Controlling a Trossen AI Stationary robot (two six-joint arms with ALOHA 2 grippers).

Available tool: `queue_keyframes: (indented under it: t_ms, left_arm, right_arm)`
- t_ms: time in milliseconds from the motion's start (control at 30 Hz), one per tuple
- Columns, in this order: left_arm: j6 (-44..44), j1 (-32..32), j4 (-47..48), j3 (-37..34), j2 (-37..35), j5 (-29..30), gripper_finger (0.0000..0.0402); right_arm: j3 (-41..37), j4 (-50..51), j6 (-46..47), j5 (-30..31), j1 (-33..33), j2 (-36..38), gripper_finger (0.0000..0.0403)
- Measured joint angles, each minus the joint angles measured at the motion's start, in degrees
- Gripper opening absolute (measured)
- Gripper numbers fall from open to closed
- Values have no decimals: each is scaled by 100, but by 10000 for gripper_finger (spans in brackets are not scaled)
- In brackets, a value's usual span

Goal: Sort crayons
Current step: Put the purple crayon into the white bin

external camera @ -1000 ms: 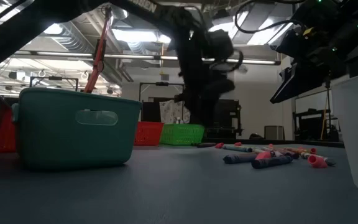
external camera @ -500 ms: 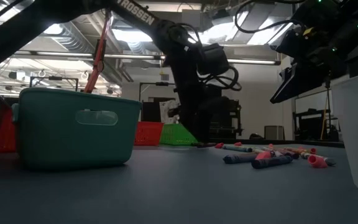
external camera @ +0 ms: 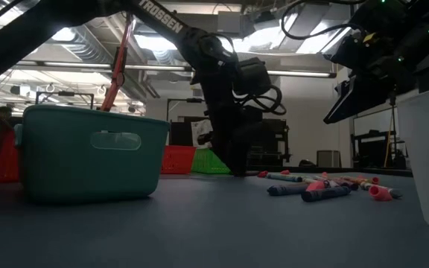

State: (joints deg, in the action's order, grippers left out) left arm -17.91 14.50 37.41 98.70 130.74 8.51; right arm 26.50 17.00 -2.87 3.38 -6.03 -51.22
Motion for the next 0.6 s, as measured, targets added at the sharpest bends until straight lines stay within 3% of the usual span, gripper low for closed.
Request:
queue_keyframes:
  t_ms: [433, 600]
  left_arm:
    - [145, -132, -122, -7, 2, 50, 13]
    - [344, -191, -224, -13, -22, 72, 4]
  right_arm:
    - [0, 1, 1, 1, -1, 0, 134]
    - [0, 1, 1, 2, 0, 0, 134]
